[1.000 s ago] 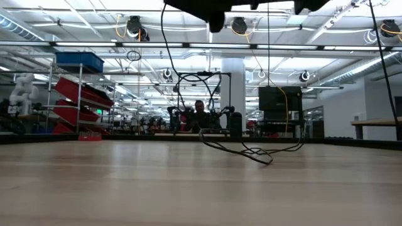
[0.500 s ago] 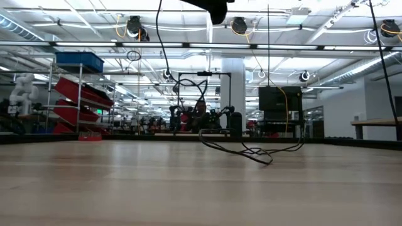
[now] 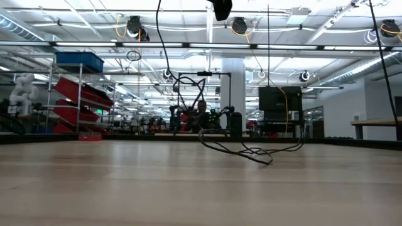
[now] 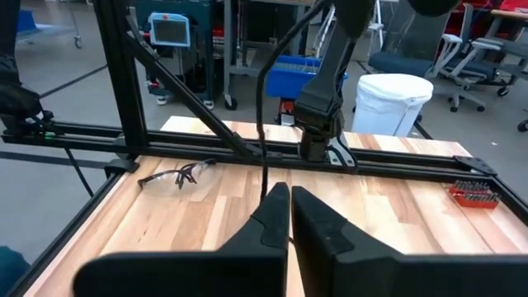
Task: Coil cords
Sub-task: Uncoil the black wire from the spool
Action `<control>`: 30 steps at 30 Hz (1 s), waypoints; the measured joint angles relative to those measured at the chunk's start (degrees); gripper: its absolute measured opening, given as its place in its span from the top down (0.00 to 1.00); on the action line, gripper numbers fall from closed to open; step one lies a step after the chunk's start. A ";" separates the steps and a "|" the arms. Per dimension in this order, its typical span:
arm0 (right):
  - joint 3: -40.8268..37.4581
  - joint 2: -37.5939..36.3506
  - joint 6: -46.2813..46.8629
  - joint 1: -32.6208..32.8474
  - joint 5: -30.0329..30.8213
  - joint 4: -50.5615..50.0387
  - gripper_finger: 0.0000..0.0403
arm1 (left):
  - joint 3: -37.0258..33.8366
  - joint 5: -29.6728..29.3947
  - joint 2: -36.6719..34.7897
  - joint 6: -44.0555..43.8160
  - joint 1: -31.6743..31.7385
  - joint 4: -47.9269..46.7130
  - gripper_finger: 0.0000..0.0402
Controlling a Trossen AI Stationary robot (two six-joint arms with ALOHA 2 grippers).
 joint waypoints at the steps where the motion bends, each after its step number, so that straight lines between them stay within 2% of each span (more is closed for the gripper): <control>1: 0.00 0.00 0.00 0.15 0.02 -0.07 1.00 | 0.00 -0.10 0.00 0.00 0.00 -0.02 1.00; 6: 0.00 -0.02 1.55 1.15 0.00 -1.89 1.00 | 0.00 -0.29 0.00 0.43 0.00 -0.02 1.00; 11: -0.02 0.21 6.93 2.87 0.70 -5.85 0.97 | 0.00 -0.31 0.00 0.42 0.02 0.02 1.00; 18: -0.04 2.43 7.10 5.42 9.13 0.13 0.79 | 0.00 -0.33 0.00 0.42 0.02 0.60 1.00; 24: -0.02 2.60 5.41 3.80 9.19 4.33 0.63 | 0.00 -0.35 0.00 1.54 0.04 1.99 1.00; 27: -0.03 2.60 4.39 3.50 8.97 4.47 0.59 | 0.00 -0.35 0.00 1.80 0.04 1.98 1.00; 30: -0.03 2.60 3.98 3.06 9.01 4.66 0.61 | 0.00 -0.35 0.00 2.03 0.04 1.97 1.00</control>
